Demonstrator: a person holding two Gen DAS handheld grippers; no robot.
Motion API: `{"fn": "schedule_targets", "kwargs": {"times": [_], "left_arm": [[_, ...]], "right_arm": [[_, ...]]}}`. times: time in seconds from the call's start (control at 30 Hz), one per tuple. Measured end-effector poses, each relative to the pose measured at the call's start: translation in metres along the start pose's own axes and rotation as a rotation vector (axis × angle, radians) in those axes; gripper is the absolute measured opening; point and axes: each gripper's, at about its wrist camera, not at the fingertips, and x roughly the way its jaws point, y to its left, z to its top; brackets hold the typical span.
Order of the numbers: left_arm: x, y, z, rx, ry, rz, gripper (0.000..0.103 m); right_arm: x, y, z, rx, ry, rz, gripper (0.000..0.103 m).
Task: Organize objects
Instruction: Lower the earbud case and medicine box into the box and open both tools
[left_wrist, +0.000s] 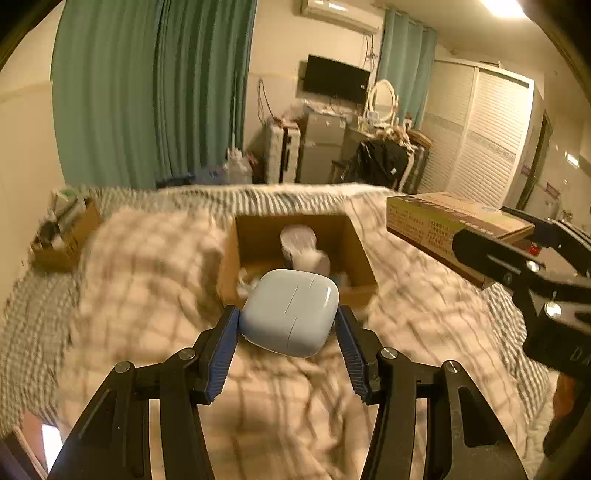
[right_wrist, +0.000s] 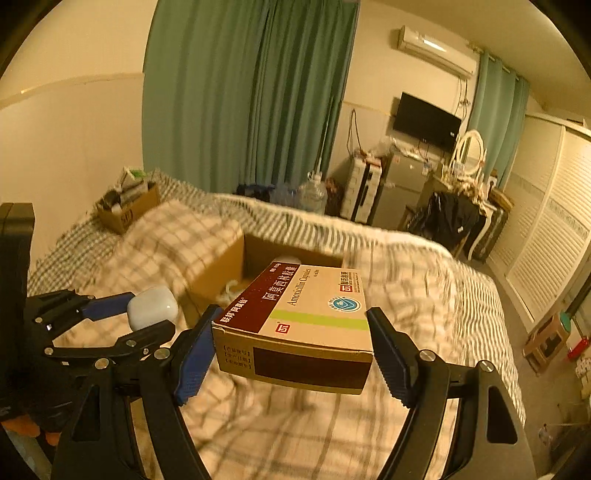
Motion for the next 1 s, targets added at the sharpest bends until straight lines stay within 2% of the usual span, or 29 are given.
{"fn": "schedule_targets", "kwargs": {"times": [0.2, 0.43, 0.77, 1.0], "left_arm": [[0.026, 0.009, 0.039, 0.000, -0.014, 0.008, 0.054], [0.091, 0.010, 0.075, 0.013, 0.011, 0.038, 0.054], [0.185, 0.023, 0.086, 0.028, 0.107, 0.054, 0.054], [0.229, 0.029, 0.073, 0.024, 0.164, 0.050, 0.054]], "right_arm": [[0.036, -0.014, 0.039, 0.010, -0.003, 0.001, 0.077], [0.111, -0.033, 0.066, 0.044, 0.051, -0.006, 0.077], [0.217, -0.039, 0.055, 0.060, 0.158, -0.025, 0.077], [0.252, -0.039, 0.038, 0.065, 0.197, -0.007, 0.077]]}}
